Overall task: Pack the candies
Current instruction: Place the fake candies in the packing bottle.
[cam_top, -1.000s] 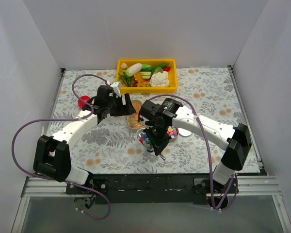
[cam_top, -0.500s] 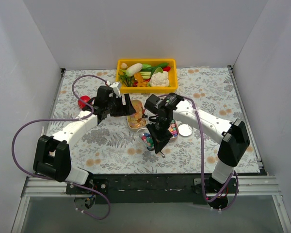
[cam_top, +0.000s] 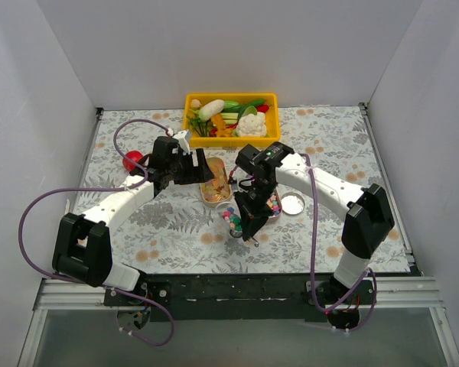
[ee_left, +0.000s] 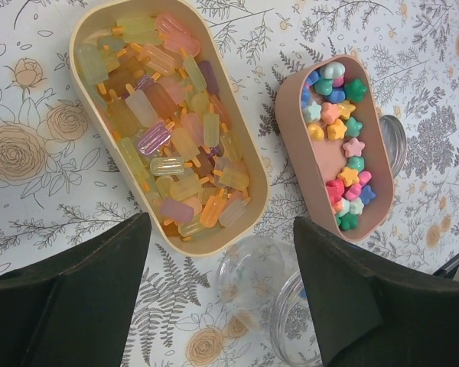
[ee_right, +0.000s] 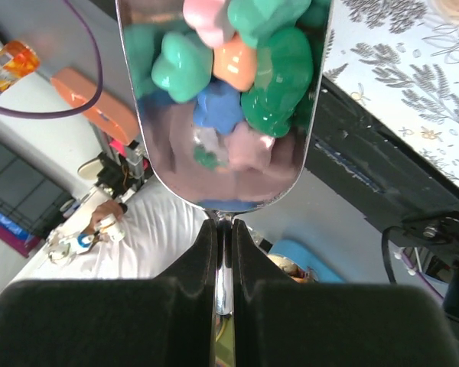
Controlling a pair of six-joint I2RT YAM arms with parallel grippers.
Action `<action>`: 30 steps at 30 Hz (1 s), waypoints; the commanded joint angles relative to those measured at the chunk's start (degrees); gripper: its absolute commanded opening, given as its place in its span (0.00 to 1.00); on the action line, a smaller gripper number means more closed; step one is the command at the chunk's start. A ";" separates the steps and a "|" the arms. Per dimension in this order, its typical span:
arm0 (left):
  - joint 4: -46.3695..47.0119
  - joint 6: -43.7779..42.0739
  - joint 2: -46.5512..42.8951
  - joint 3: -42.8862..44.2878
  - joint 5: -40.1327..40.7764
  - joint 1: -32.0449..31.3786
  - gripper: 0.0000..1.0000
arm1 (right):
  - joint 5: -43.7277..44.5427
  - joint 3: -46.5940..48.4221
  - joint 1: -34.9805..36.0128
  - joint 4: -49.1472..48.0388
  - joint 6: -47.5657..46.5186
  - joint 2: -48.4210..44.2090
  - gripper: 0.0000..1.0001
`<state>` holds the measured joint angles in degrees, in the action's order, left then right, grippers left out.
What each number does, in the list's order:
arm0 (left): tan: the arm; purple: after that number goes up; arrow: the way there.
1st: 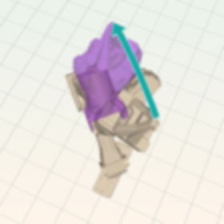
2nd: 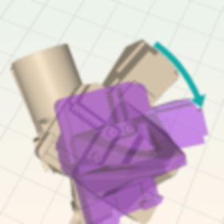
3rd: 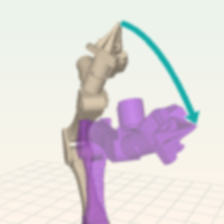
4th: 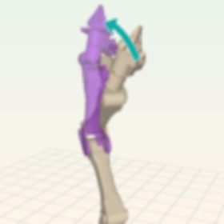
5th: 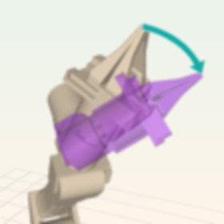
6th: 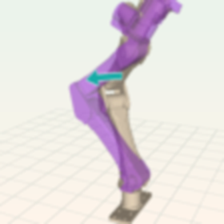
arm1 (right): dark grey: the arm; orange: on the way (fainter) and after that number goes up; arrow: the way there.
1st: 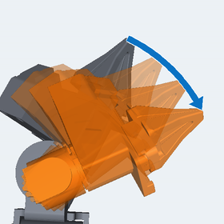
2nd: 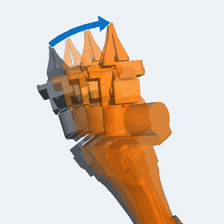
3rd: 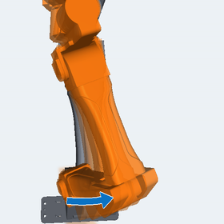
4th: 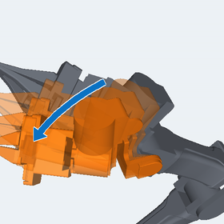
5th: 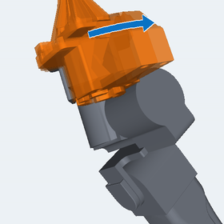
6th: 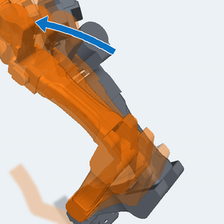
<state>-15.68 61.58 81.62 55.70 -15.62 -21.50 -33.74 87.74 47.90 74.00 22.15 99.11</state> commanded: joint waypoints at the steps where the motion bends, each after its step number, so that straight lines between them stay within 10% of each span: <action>1: 0.92 0.03 -2.79 -0.07 0.50 0.05 0.75 | -6.16 -0.73 0.00 1.15 -0.79 0.38 0.01; 30: 1.44 0.12 -3.93 -0.77 2.34 0.05 0.75 | -24.79 -0.20 -5.80 1.15 5.53 3.63 0.01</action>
<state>-14.76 61.91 80.68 55.07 -14.24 -21.50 -52.31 87.33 42.78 74.04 26.57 102.50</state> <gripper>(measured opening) 0.752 0.077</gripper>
